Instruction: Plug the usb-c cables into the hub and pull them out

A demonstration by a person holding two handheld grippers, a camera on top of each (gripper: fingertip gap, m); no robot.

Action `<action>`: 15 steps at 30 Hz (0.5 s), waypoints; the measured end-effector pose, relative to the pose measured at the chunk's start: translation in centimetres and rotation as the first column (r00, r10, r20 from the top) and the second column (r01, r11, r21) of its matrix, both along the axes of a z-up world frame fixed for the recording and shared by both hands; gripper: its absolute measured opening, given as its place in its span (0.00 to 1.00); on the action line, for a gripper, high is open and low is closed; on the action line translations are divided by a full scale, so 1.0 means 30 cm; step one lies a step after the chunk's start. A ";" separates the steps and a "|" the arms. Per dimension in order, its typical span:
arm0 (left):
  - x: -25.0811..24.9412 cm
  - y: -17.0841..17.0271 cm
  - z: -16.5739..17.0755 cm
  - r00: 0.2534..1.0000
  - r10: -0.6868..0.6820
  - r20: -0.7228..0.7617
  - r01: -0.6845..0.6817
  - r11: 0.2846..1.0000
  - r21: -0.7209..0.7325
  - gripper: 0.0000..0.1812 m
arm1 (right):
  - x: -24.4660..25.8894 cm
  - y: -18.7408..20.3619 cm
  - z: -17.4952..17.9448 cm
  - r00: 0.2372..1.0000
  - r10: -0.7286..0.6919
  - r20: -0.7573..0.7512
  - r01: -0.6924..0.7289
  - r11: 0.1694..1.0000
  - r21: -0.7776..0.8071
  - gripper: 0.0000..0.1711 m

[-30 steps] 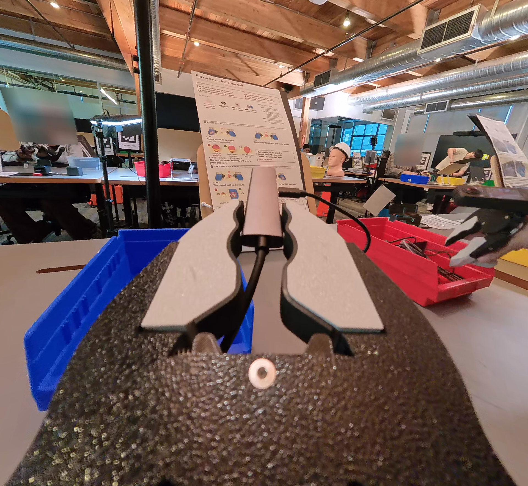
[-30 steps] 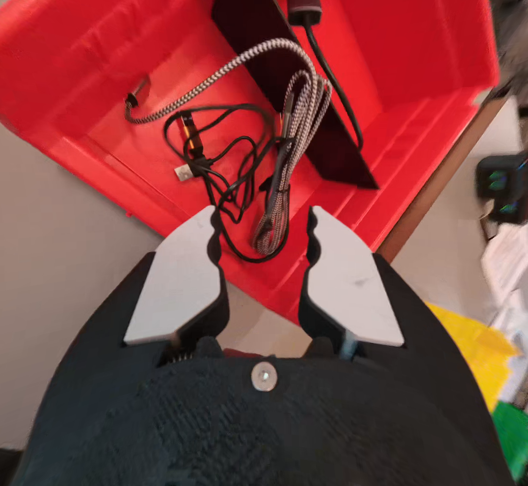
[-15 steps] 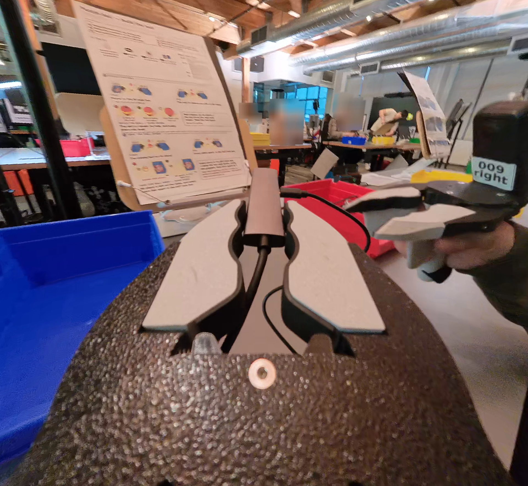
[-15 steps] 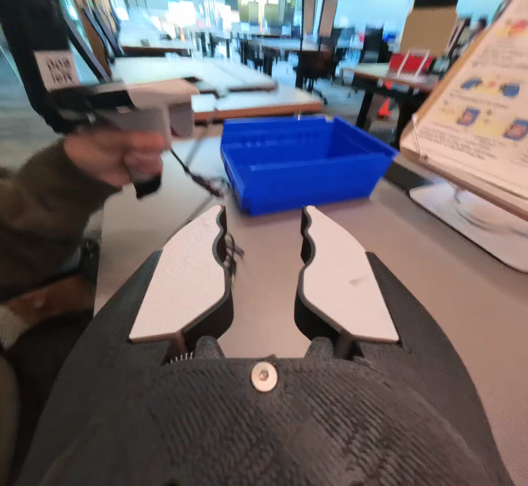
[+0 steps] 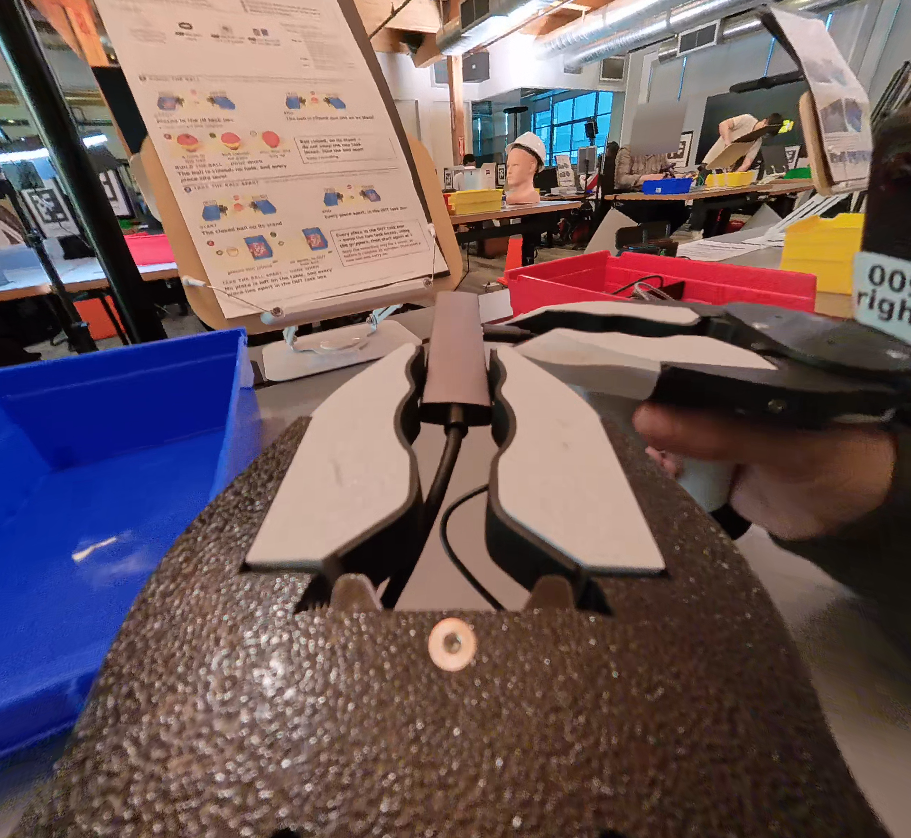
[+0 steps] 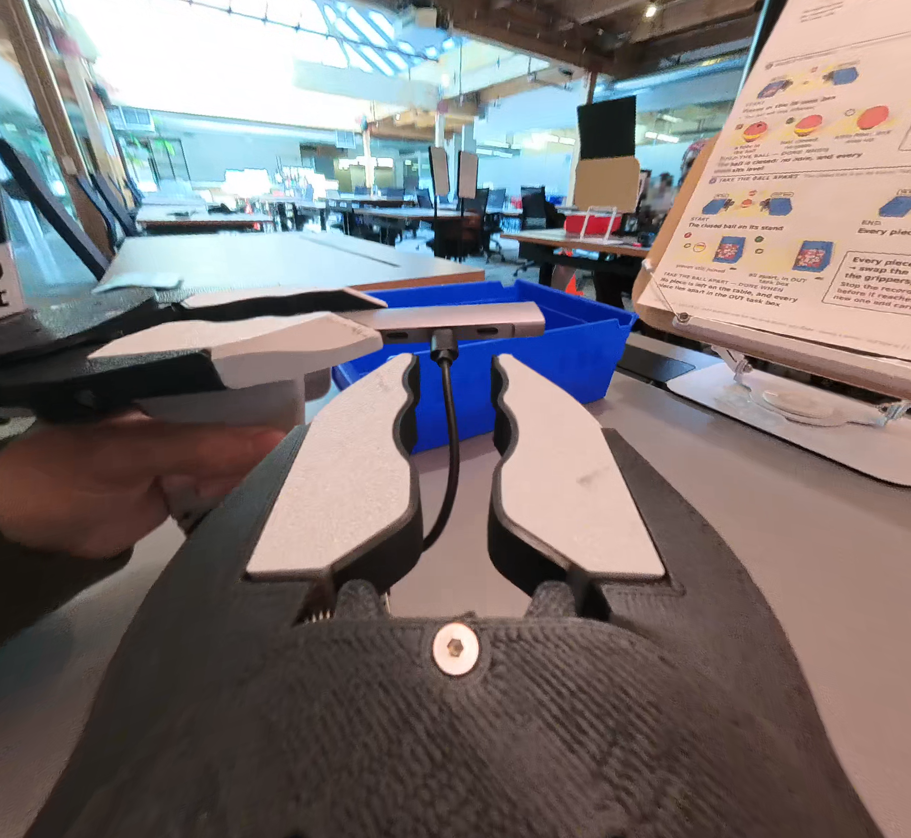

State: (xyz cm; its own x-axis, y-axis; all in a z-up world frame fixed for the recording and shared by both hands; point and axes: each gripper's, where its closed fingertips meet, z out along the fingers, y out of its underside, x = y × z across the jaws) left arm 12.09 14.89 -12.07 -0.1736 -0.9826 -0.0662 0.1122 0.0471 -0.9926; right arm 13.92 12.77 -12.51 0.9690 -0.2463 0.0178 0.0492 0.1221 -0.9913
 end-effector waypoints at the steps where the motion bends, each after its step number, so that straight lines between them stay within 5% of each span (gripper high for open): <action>1: 0.004 -0.006 -0.011 1.000 0.002 0.001 -0.002 1.000 -0.007 0.14 | 0.004 -0.003 -0.007 1.000 -0.005 0.003 0.005 1.000 0.023 0.13; 7: 0.029 -0.030 -0.074 1.000 0.009 -0.028 -0.010 0.999 -0.037 0.14 | 0.021 -0.011 -0.060 0.996 -0.049 0.068 0.047 0.998 0.032 0.08; 15: 0.034 -0.038 -0.131 0.998 0.063 -0.023 -0.064 0.998 -0.008 0.14 | 0.031 -0.002 -0.112 0.999 -0.023 -0.024 0.023 1.000 0.012 0.06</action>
